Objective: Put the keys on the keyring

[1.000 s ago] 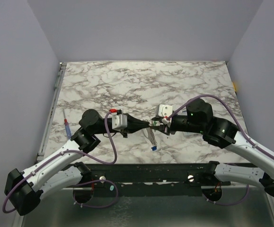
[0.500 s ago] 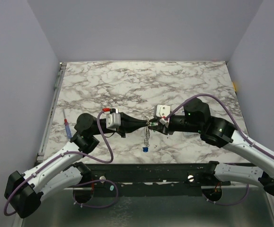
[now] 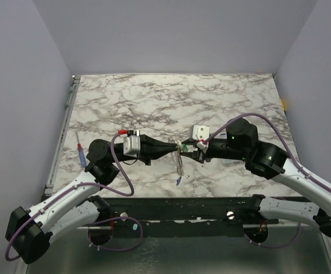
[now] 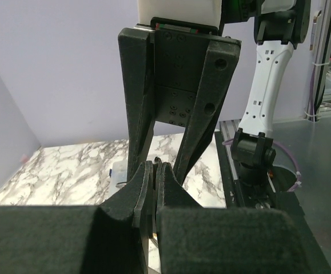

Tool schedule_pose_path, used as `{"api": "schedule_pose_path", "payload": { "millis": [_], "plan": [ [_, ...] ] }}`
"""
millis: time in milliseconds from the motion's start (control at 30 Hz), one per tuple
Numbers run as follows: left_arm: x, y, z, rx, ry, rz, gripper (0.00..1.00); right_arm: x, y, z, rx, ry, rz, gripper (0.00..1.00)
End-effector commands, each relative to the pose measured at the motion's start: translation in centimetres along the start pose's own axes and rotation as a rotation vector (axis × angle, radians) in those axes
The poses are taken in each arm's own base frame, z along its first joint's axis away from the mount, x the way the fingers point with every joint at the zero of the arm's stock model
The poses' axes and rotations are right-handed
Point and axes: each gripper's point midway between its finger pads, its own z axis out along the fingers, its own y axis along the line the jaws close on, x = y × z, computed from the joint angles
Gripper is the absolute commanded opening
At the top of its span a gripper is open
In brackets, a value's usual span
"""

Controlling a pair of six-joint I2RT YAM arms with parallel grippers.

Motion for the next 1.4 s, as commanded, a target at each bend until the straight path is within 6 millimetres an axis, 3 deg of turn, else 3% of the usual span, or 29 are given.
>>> {"api": "schedule_pose_path", "payload": {
  "millis": [0,467,700,967,1233,1267,1367],
  "plan": [
    [-1.2,-0.5,0.0,0.024,-0.044,0.028,0.0,-2.3,0.2,-0.3,-0.02,-0.073,-0.002,0.42],
    [-1.3,-0.5,-0.1,0.021,-0.05,0.028,0.0,-4.3,0.4,-0.5,-0.059,-0.121,-0.01,0.44],
    [-1.4,-0.5,-0.2,0.018,-0.053,0.03,0.0,-4.1,0.7,0.3,-0.093,-0.11,-0.001,0.32],
    [-1.3,-0.4,-0.3,0.013,-0.051,0.03,0.0,-3.8,0.8,0.5,-0.099,-0.103,0.003,0.02],
    [-1.2,-0.3,-0.5,0.005,-0.05,0.042,0.0,-3.1,0.4,0.9,-0.088,-0.06,0.004,0.01],
    [-1.0,-0.2,-0.5,0.002,-0.046,0.041,0.01,-3.0,0.3,0.8,-0.085,-0.05,0.001,0.01],
    [-0.6,0.0,-0.6,-0.001,-0.035,0.03,0.21,-2.4,0.2,0.6,-0.076,-0.015,0.006,0.01]
  ]
}}
